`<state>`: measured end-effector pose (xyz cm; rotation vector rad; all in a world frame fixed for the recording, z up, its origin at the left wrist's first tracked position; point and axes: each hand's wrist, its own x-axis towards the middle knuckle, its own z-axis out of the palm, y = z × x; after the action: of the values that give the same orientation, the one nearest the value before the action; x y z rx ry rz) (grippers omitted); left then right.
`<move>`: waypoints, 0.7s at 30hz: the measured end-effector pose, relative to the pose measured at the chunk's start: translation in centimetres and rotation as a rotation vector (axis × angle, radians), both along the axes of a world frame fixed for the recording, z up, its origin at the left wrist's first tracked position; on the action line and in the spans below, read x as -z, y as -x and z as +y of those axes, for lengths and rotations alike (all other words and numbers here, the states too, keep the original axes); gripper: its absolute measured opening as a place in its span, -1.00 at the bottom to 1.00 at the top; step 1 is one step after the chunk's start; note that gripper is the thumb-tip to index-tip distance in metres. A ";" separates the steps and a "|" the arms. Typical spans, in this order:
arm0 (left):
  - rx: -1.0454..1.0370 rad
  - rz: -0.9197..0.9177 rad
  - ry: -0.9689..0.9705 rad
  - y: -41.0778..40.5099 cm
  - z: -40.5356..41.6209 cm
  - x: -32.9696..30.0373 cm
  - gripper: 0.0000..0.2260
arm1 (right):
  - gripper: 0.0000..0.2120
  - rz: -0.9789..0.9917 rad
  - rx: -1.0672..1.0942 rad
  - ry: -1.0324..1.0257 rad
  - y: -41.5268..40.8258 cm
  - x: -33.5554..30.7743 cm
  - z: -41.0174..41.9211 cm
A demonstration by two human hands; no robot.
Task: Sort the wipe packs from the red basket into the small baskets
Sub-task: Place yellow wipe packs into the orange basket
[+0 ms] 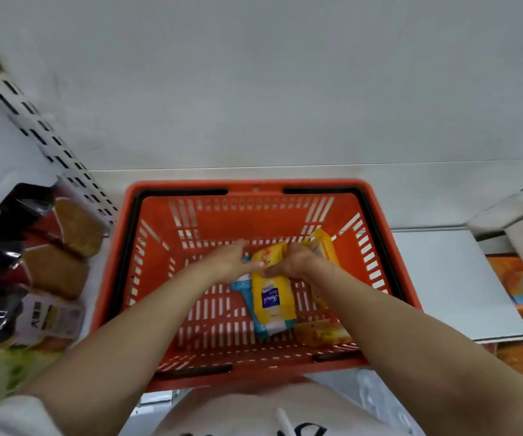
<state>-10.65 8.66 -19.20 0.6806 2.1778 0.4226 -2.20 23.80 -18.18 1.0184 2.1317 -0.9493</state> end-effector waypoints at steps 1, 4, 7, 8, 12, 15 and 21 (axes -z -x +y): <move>-0.044 -0.035 -0.064 0.0 0.2 0.1 -0.34 | -0.16 0.050 0.015 0.028 0.0 -0.1 0.1; -0.298 -0.269 -0.354 0.5 0.4 0.4 -0.66 | -0.62 0.281 0.230 0.378 -0.4 -0.2 0.8; -0.466 -0.405 -0.411 0.9 0.0 0.3 -0.67 | -0.70 0.370 0.226 0.266 -1.3 -1.1 1.4; -0.466 -0.394 -0.378 1.1 -0.2 0.3 -0.68 | -0.68 0.371 0.085 -0.022 -1.5 -1.3 1.9; -0.435 -0.322 -0.234 1.4 -1.0 -0.7 -0.63 | -0.56 0.318 -0.037 -0.494 -3.1 -0.8 3.2; -0.432 -0.320 -0.221 1.6 -1.8 -1.6 -0.61 | -0.50 0.160 -0.017 -0.479 -3.5 0.1 3.2; -0.506 -0.368 -0.325 1.6 -3.0 -3.8 -0.67 | -0.76 0.009 -0.124 -0.441 -4.2 0.8 3.2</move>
<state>-12.25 5.63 -15.38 0.1801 1.9216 1.0928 1.96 27.03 -18.96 1.0664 2.4397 -0.4313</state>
